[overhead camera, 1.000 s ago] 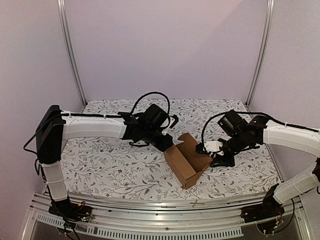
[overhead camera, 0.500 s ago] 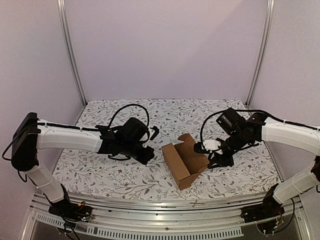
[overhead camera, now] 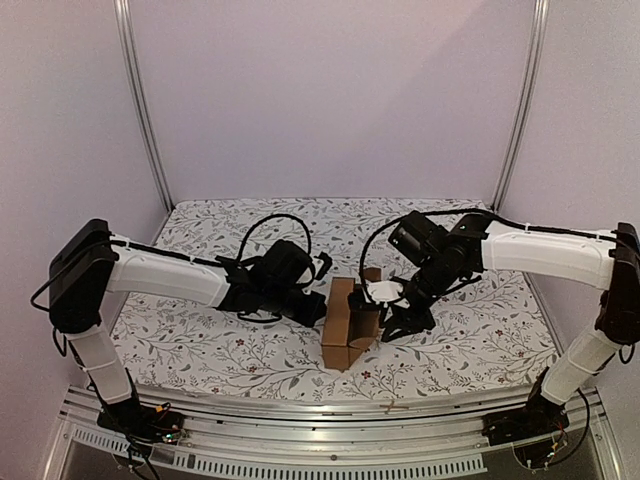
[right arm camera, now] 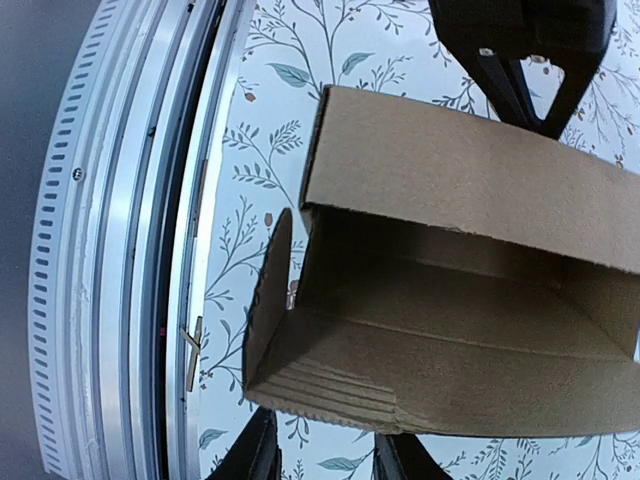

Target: Fold the paper box

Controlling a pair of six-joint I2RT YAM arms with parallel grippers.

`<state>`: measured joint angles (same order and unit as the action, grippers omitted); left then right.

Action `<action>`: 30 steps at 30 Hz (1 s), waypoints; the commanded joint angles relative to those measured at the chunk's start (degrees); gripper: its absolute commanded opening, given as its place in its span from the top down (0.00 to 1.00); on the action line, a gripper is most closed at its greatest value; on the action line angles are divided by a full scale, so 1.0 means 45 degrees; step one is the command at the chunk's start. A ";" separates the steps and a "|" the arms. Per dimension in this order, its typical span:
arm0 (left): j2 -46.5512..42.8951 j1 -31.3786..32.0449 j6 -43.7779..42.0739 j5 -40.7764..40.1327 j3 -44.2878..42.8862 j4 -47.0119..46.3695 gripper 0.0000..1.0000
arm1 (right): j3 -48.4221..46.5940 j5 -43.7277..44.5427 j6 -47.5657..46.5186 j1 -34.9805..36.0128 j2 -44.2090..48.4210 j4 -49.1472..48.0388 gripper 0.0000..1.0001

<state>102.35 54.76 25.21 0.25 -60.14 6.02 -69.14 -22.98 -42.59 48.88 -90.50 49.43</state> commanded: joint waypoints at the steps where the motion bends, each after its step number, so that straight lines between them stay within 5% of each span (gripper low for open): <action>1: 0.0253 0.0169 0.0583 0.0391 0.0084 -0.1359 0.92 | -0.0757 -0.0532 -0.0202 0.0304 -0.0744 -0.0145 0.69; 13: 0.0560 0.0461 0.1245 0.0907 0.0617 -0.2871 0.90 | -0.0832 0.1532 0.0519 0.0702 -0.1676 -0.1102 0.70; 21: 0.1187 0.0465 0.1794 0.2193 0.1095 -0.5263 0.90 | 0.0512 0.4821 0.0592 0.0715 -0.1616 -0.3373 0.71; 30: 0.2219 0.1430 0.2782 0.2335 0.0112 -0.6041 0.91 | -0.0685 0.4583 0.0965 0.0735 -0.2610 -0.3266 0.72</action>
<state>111.20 56.36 35.88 8.78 -56.62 -18.06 -68.60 -2.46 -39.48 51.62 -100.31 38.37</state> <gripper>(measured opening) 0.087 0.285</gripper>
